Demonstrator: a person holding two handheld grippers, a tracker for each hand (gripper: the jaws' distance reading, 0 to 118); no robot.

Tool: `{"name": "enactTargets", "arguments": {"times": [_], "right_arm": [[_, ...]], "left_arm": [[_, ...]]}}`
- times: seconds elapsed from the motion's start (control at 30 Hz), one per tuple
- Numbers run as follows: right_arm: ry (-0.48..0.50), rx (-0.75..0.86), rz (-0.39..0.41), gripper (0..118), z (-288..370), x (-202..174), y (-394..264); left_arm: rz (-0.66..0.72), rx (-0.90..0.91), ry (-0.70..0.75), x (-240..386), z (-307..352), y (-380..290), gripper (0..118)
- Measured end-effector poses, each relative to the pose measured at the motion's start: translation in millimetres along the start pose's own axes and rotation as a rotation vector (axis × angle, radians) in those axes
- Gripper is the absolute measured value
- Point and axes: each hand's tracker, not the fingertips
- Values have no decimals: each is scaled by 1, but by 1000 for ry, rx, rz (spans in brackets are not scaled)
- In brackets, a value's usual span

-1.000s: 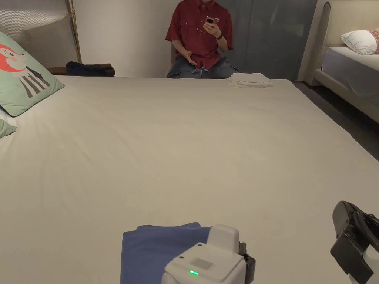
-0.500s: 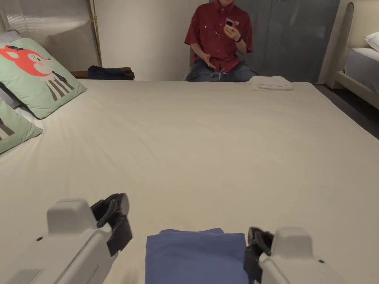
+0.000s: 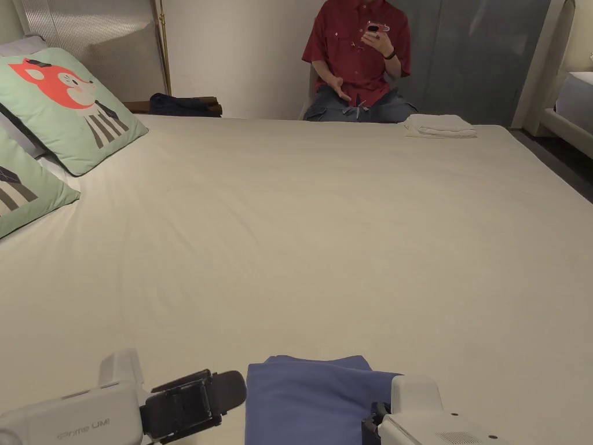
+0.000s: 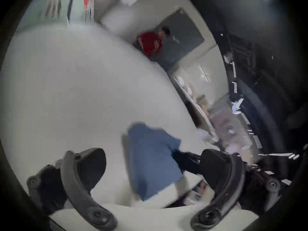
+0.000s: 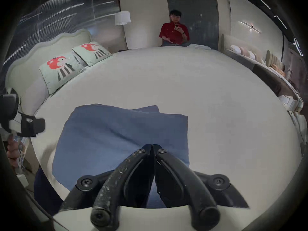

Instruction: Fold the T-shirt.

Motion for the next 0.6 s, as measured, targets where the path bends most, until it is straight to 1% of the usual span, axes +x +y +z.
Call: {"name": "enactTargets", "arguments": {"times": [0.13,0.17,0.27,0.3,0.37,0.4,0.43,0.47,0.5,0.57,0.6], "right_arm": [[4,-2,-10,0,-2,3,-2],[7,-2,-17,0,-3,4,-3],[17,5,-27,0,-4,8,-5],[21,8,-39,0,-3,7,-6],[31,18,-66,0,-2,10,-8],[36,20,-83,0,-2,12,-8],[42,24,-97,0,-1,12,-9],[47,32,-108,0,1,14,-9],[53,49,-124,0,2,16,-10],[74,106,-170,0,12,16,-8],[70,156,-195,0,18,18,-7]], "left_arm": [[115,-235,-151,-30,-40,12,113],[146,-276,-169,-37,-50,14,113],[202,-294,-147,-50,-76,15,112],[233,-278,-171,-54,-81,15,111],[295,-273,-279,-49,-88,13,110],[316,-275,-277,-49,-93,13,108],[299,-277,-261,-50,-97,12,102],[286,-278,-267,-49,-99,12,94],[264,-281,-264,-53,-100,14,76],[243,-289,-194,-55,-105,12,38],[232,-292,-138,-57,-107,10,38]]}}
